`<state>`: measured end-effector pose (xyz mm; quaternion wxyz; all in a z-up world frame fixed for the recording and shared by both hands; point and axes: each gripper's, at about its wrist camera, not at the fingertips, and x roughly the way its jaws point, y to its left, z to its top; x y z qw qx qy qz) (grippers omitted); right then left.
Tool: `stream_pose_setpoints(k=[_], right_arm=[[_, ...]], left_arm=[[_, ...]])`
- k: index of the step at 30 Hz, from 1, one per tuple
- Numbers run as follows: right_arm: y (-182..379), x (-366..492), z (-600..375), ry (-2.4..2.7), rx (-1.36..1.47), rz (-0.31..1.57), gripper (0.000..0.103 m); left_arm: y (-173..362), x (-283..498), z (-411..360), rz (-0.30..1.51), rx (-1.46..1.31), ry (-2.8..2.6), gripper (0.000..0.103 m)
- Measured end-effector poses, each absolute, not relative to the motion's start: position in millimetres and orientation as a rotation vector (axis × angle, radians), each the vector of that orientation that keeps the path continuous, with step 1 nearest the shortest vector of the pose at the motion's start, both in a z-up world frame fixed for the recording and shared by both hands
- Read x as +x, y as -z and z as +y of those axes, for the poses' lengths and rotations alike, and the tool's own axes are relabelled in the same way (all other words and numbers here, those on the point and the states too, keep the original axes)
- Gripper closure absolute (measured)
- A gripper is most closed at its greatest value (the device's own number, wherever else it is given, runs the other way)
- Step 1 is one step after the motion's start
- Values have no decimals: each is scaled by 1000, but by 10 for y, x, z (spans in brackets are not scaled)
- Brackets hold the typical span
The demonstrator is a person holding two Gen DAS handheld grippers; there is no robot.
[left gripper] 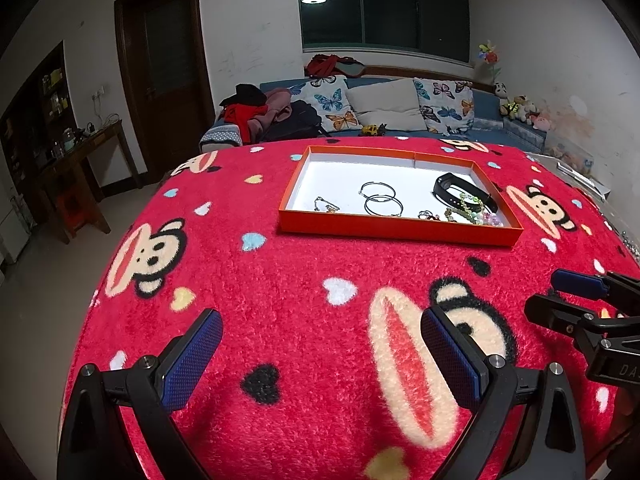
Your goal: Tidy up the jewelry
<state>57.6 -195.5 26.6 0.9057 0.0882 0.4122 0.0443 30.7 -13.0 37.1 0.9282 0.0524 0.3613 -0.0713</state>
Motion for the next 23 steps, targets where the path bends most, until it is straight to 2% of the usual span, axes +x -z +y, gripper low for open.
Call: stream_pose_setpoints(k=[23], right_arm=[[-220,592,-1920,-99,183,860,34]], left_arm=[[-316,299,-133,744,110,137,0]])
